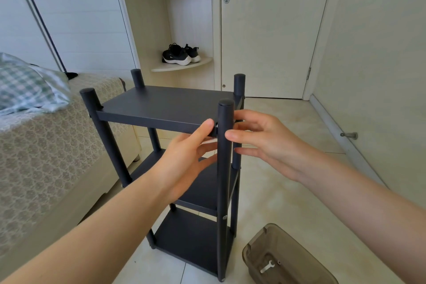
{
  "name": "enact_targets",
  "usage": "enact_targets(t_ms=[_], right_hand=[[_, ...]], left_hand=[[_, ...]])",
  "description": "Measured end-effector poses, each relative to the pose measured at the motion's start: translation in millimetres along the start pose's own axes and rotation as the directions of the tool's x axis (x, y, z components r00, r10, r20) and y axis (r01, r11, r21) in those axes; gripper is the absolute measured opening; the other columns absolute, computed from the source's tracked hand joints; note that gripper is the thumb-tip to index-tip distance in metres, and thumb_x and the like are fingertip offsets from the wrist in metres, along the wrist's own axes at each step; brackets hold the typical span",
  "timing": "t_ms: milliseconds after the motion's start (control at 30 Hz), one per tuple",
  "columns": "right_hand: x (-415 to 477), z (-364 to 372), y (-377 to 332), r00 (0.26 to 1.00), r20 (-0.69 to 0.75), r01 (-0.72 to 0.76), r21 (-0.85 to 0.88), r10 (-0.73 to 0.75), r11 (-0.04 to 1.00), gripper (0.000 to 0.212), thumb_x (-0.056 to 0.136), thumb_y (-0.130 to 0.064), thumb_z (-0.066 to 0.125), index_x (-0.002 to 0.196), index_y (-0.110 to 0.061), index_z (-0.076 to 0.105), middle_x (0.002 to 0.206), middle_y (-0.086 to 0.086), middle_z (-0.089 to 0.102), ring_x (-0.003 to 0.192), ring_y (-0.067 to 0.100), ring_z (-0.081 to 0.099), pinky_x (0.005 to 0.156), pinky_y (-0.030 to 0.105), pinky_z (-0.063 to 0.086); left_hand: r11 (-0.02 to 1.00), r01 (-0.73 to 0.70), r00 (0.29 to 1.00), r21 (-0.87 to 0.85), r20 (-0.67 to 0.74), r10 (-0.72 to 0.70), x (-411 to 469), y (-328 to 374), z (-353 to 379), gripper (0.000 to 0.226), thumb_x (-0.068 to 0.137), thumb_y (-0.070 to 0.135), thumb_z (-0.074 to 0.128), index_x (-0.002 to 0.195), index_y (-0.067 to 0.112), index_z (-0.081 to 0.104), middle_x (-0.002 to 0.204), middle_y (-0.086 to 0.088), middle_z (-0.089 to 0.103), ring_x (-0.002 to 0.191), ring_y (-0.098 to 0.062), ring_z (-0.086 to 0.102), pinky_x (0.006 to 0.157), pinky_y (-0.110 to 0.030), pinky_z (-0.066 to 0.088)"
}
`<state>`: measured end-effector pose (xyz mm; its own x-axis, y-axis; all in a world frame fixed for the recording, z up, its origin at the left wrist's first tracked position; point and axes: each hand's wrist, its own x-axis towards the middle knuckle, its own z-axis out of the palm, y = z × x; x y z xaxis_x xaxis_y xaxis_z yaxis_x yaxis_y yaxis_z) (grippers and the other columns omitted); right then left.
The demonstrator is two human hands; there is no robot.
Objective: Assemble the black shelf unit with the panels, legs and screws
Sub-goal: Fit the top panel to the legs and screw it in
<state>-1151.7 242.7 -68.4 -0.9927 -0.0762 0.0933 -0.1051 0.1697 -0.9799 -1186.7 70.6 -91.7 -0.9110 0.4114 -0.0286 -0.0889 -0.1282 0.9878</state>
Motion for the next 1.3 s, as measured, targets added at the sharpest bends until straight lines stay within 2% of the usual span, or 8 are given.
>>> enact_targets(t_ms=[100,200,400,633,700,867,1000,1300], right_hand=[[2,-1,-1,0.999,-0.004,-0.044,0.084,0.044,0.996,0.033,0.084,-0.014,0.073,0.113,-0.030,0.070,0.114,0.011,0.067,0.108,0.015,0.066,0.103,0.047,0.047],[4,-2,-1,0.997,-0.001,-0.075,0.134,0.076,0.988,0.034,0.082,-0.012,0.075,0.111,-0.030,0.071,0.106,0.005,0.068,0.104,0.014,0.068,0.102,0.045,0.048],[9,-3,-1,0.990,0.050,-0.139,0.247,0.130,0.959,0.036,0.081,-0.009,0.074,0.113,-0.026,0.069,0.091,0.000,0.068,0.087,0.013,0.069,0.094,0.038,0.051],[14,-5,-5,0.969,0.143,-0.244,0.423,0.202,0.873,0.014,0.075,-0.019,0.076,0.085,-0.029,0.076,0.082,-0.002,0.067,0.079,0.019,0.066,0.081,0.036,0.051],[17,-5,-2,0.967,0.096,-0.250,0.495,0.234,0.832,0.019,0.083,-0.014,0.065,0.098,-0.025,0.071,0.089,0.004,0.064,0.078,0.022,0.065,0.076,0.036,0.053],[23,7,3,0.959,0.006,-0.258,0.435,0.284,0.863,0.025,0.094,-0.031,0.063,0.108,-0.011,0.069,0.086,0.008,0.069,0.070,0.021,0.068,0.070,0.034,0.055],[23,11,0,0.969,0.006,-0.234,0.358,0.248,0.904,0.027,0.094,-0.032,0.063,0.106,-0.009,0.073,0.093,0.010,0.071,0.071,0.020,0.068,0.069,0.034,0.055],[20,4,-1,0.972,0.023,-0.224,0.414,0.236,0.882,0.018,0.095,-0.013,0.058,0.101,-0.004,0.072,0.094,0.014,0.066,0.071,0.023,0.068,0.067,0.039,0.057]], left_hand=[[0.894,-0.017,0.985,0.448,-0.145,0.091,-6,4,-4,0.035,0.096,0.051,0.053,0.097,0.023,0.073,0.090,0.007,0.078,0.092,-0.010,0.072,0.096,-0.037,0.055],[0.455,-0.101,0.897,0.885,-0.117,0.426,-14,6,-8,0.039,0.087,0.057,0.060,0.067,0.025,0.066,0.057,0.010,0.067,0.062,-0.004,0.064,0.068,-0.024,0.053],[0.094,-0.348,0.594,0.933,0.141,0.792,-5,8,-7,0.043,0.075,0.061,0.068,0.089,0.021,0.064,0.082,0.012,0.055,0.086,-0.013,0.046,0.075,-0.032,0.041],[0.282,-0.371,0.694,0.885,0.063,0.717,8,10,-1,0.044,0.076,0.060,0.064,0.099,0.023,0.067,0.095,0.014,0.060,0.102,-0.008,0.046,0.087,-0.043,0.051],[0.299,-0.380,0.725,0.875,0.081,0.684,8,10,-3,0.044,0.078,0.059,0.060,0.104,0.024,0.070,0.100,0.014,0.064,0.106,-0.006,0.045,0.093,-0.044,0.049],[0.290,-0.382,0.744,0.877,0.106,0.660,9,10,2,0.036,0.084,0.051,0.058,0.104,0.022,0.068,0.099,0.011,0.065,0.103,-0.009,0.053,0.112,-0.047,0.036],[0.283,-0.382,0.752,0.880,0.118,0.648,8,10,0,0.031,0.088,0.048,0.060,0.109,0.025,0.066,0.103,0.014,0.065,0.102,-0.007,0.059,0.119,-0.029,0.007],[0.124,-0.387,0.747,0.914,0.232,0.623,5,7,-4,0.045,0.093,0.058,0.042,0.123,0.032,0.063,0.118,0.013,0.068,0.132,-0.012,0.052,0.120,-0.039,0.009]])
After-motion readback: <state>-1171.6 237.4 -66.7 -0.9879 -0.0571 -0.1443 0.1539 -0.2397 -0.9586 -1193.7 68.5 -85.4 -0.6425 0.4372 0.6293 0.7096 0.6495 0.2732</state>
